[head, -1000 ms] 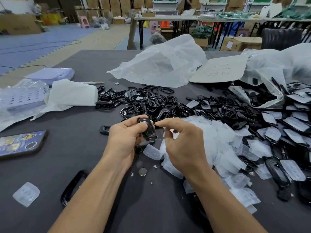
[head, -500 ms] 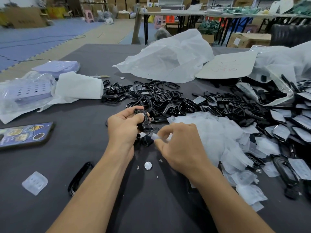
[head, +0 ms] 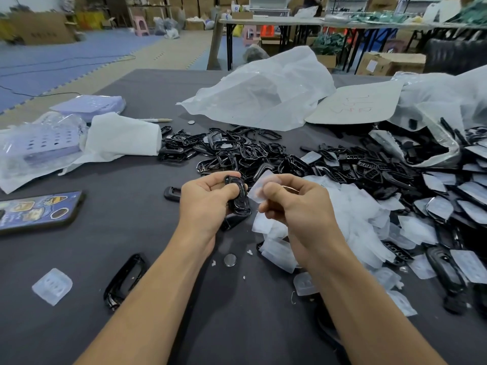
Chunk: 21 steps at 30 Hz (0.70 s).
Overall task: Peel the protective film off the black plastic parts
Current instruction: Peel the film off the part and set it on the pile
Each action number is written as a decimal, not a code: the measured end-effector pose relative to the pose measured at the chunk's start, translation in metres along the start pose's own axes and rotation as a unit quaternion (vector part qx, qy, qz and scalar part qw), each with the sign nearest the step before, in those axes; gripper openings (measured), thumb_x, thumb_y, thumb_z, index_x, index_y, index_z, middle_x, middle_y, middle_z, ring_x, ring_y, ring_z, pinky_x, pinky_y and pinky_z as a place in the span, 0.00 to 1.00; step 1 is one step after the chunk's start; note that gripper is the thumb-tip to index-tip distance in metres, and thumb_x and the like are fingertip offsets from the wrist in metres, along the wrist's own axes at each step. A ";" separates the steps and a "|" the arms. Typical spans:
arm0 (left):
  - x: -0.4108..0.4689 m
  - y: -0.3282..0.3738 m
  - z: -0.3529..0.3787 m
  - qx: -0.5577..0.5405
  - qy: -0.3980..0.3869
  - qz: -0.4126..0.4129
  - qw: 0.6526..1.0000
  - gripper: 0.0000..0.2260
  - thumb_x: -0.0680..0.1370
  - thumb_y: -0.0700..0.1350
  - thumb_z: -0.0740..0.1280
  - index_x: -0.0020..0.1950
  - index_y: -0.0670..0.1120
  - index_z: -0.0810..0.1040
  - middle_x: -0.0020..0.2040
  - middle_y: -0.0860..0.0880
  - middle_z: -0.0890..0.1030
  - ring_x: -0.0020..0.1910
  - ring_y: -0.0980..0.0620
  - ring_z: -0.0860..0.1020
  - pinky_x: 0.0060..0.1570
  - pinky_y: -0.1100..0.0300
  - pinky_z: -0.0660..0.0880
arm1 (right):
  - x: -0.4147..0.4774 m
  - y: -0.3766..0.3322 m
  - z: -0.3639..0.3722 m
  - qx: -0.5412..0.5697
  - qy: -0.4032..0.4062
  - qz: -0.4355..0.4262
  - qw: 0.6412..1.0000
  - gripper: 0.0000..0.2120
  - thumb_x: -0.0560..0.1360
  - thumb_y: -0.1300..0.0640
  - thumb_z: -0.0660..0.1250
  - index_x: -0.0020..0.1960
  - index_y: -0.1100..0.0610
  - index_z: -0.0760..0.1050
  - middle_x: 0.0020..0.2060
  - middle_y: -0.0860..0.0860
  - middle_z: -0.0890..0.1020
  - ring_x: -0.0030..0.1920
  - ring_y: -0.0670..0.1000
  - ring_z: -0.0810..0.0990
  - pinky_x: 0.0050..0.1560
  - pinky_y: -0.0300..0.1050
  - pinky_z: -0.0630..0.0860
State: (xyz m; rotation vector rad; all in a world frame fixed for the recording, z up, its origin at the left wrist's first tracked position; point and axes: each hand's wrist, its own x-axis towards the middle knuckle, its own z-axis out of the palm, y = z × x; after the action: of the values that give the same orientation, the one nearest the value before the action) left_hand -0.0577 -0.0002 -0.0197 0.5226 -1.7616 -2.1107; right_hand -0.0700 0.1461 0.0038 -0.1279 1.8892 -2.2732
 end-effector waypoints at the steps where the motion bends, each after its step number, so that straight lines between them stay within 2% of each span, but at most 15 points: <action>1: 0.000 0.000 0.001 0.004 -0.003 0.000 1.000 0.13 0.77 0.29 0.69 0.46 0.46 0.87 0.36 0.48 0.86 0.31 0.54 0.82 0.30 0.61 0.80 | 0.001 -0.001 -0.001 0.014 0.000 0.005 1.000 0.10 0.77 0.68 0.70 0.39 0.59 0.82 0.32 0.54 0.83 0.28 0.49 0.78 0.31 0.38 0.75; 7: -0.001 -0.002 0.001 0.018 -0.017 0.006 1.000 0.12 0.76 0.29 0.69 0.47 0.44 0.87 0.33 0.50 0.85 0.28 0.56 0.81 0.28 0.66 0.76 | 0.004 0.000 -0.002 0.024 0.017 0.024 0.999 0.09 0.79 0.63 0.71 0.39 0.58 0.81 0.26 0.54 0.77 0.24 0.47 0.66 0.27 0.38 0.63; 12: 0.000 -0.005 0.001 0.016 -0.022 0.000 1.000 0.13 0.76 0.29 0.70 0.44 0.46 0.88 0.38 0.45 0.87 0.35 0.50 0.84 0.34 0.58 0.82 | 0.003 0.000 0.000 0.050 0.021 0.037 0.998 0.10 0.78 0.66 0.66 0.39 0.57 0.76 0.29 0.56 0.81 0.23 0.49 0.68 0.28 0.40 0.65; 16: -0.002 -0.005 0.001 0.019 -0.037 0.011 0.999 0.14 0.76 0.30 0.70 0.42 0.49 0.88 0.41 0.43 0.88 0.37 0.49 0.86 0.35 0.59 0.81 | 0.005 0.001 0.000 0.052 0.033 0.033 0.998 0.10 0.77 0.66 0.65 0.40 0.56 0.71 0.28 0.56 0.80 0.23 0.49 0.64 0.26 0.39 0.62; 18: -0.003 -0.004 0.000 0.019 -0.056 0.030 0.998 0.16 0.76 0.30 0.70 0.43 0.50 0.89 0.42 0.43 0.88 0.39 0.48 0.86 0.39 0.56 0.83 | 0.005 0.002 0.000 0.052 0.032 0.016 0.998 0.10 0.78 0.64 0.68 0.40 0.55 0.72 0.27 0.56 0.79 0.24 0.49 0.64 0.26 0.38 0.61; 21: -0.005 -0.001 -0.001 0.027 -0.094 0.061 0.993 0.14 0.75 0.31 0.70 0.45 0.50 0.89 0.43 0.42 0.88 0.41 0.48 0.86 0.43 0.56 0.83 | 0.004 0.005 0.001 0.018 0.043 -0.019 0.999 0.10 0.77 0.61 0.71 0.39 0.54 0.76 0.27 0.55 0.77 0.28 0.49 0.69 0.28 0.36 0.66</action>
State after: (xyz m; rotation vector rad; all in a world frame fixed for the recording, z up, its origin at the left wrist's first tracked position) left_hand -0.0525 0.0014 -0.0211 0.2276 -1.9033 -2.0913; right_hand -0.0737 0.1439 -0.0012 -0.0640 1.9021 -2.3724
